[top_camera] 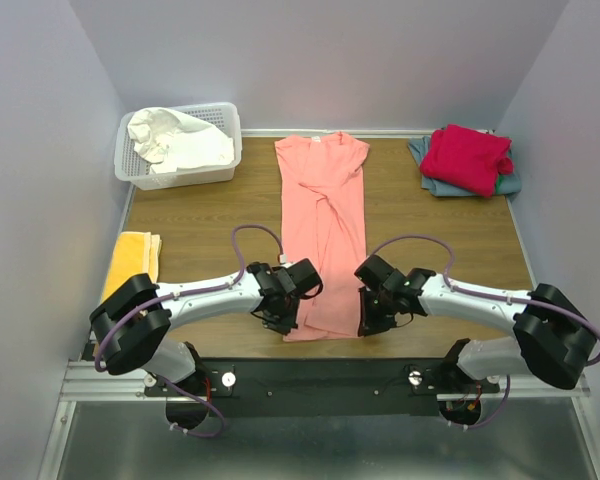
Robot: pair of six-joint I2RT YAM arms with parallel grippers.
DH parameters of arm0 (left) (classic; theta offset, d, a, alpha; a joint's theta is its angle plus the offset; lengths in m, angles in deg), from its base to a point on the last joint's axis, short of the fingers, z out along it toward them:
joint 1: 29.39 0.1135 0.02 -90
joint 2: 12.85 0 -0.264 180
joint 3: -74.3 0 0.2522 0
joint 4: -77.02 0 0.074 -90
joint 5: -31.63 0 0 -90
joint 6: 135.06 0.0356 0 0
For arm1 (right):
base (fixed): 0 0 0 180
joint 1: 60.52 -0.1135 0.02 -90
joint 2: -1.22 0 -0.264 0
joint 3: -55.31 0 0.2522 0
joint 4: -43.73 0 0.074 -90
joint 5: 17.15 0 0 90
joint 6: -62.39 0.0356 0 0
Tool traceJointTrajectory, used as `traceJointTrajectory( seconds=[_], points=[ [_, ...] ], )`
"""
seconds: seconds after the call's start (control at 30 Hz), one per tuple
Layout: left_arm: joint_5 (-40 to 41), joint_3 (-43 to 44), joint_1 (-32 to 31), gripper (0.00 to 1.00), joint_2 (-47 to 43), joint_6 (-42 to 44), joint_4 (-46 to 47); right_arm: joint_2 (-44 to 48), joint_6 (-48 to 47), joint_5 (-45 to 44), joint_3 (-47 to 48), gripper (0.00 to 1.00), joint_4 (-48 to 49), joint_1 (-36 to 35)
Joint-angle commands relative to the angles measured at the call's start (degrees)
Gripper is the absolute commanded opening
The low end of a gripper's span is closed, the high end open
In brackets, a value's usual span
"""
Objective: Fold and stack the t-shirts
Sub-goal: Fold the tshirt
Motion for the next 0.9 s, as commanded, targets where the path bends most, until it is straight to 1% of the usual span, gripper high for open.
traceJointTrajectory(
  seconds=[0.0,0.03,0.33,0.57,0.77,0.87],
  points=[
    [-1.21,-1.78,0.14,0.0,-0.74,-0.41,0.44,-0.04,1.16,-1.54,-1.63,0.04,0.07,-0.49],
    [-1.21,-1.95,0.14,0.0,-0.82,-0.59,0.44,0.23,1.34,-1.62,-1.8,0.01,-0.28,-0.49],
    [-0.86,-4.15,0.22,0.0,-1.7,-2.17,-0.61,5.76,2.83,-1.98,-4.35,0.01,-3.36,-0.49],
    [-1.21,-5.2,0.14,0.0,-3.02,-2.79,0.18,6.73,2.39,-2.15,-5.58,0.01,-4.33,-0.49],
    [-1.21,-2.75,0.14,0.0,-4.08,-2.61,0.44,7.26,2.04,-1.8,-3.74,0.01,-4.5,-0.49],
    [0.8,0.15,0.14,0.0,-5.22,-2.7,-0.52,8.58,1.34,-2.41,-1.46,0.01,-5.55,-0.49]
  ],
)
